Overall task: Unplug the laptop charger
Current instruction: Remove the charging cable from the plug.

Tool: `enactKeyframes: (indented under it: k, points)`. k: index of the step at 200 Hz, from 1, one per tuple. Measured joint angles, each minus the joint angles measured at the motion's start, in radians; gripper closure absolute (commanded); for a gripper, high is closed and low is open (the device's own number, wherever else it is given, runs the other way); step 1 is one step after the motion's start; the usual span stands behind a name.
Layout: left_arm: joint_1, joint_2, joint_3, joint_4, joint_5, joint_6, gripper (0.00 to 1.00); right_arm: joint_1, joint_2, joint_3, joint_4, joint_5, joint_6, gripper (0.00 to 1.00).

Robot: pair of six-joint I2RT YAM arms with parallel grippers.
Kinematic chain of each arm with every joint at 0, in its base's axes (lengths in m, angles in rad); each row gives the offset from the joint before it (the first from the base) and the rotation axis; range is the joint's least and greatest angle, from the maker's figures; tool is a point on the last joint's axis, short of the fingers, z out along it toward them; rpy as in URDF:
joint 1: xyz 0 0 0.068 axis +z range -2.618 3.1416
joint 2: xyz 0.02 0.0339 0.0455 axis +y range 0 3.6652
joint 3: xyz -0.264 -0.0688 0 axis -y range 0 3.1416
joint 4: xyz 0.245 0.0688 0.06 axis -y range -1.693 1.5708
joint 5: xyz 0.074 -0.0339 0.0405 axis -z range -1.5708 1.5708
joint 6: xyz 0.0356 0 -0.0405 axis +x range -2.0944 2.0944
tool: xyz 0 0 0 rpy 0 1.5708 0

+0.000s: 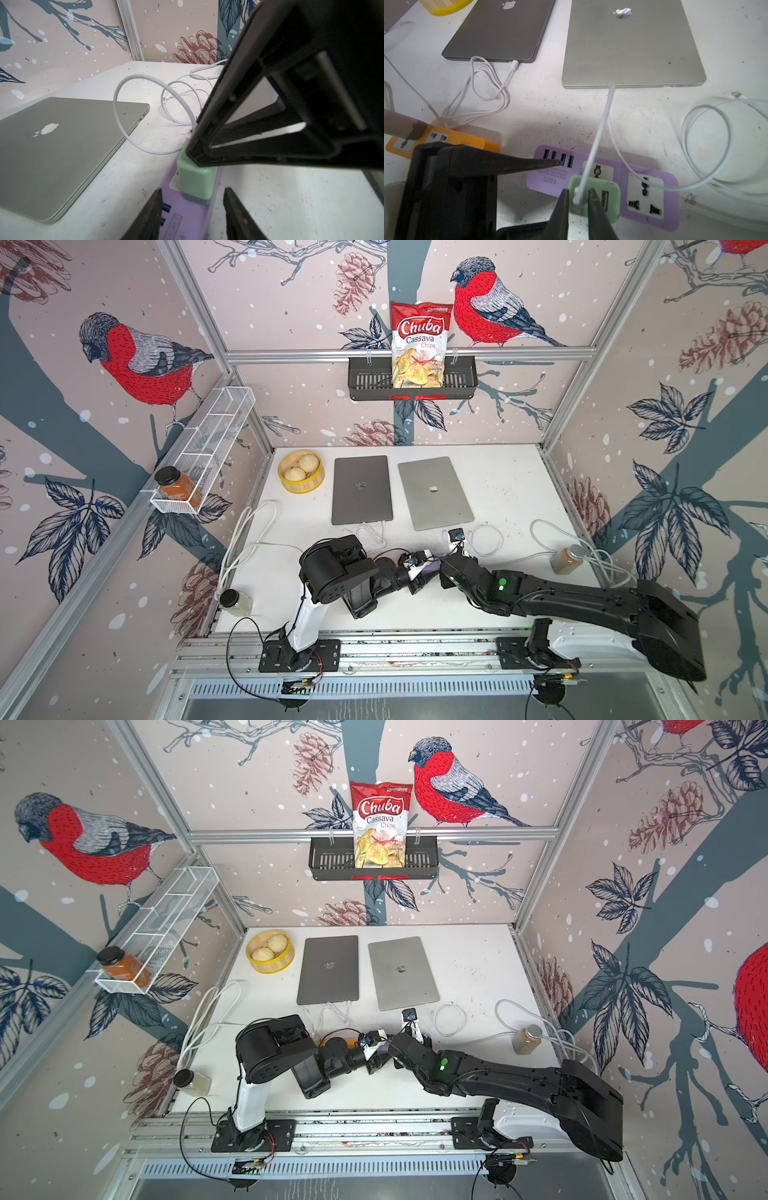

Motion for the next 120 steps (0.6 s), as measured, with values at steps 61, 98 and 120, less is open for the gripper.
enactKeyframes:
  k: [61,98,120]
  points:
    - [0.008,0.019,0.031,0.0,0.015,-0.003,0.52,0.001,0.003,0.006,0.003,0.007,0.0,0.84]
    - [0.011,0.031,0.045,0.0,0.026,-0.006,0.52,0.001,0.016,0.007,0.004,0.007,0.0,0.87]
    - [0.012,0.035,0.048,0.0,0.027,-0.007,0.52,0.002,0.025,0.009,0.004,0.011,0.0,0.88]
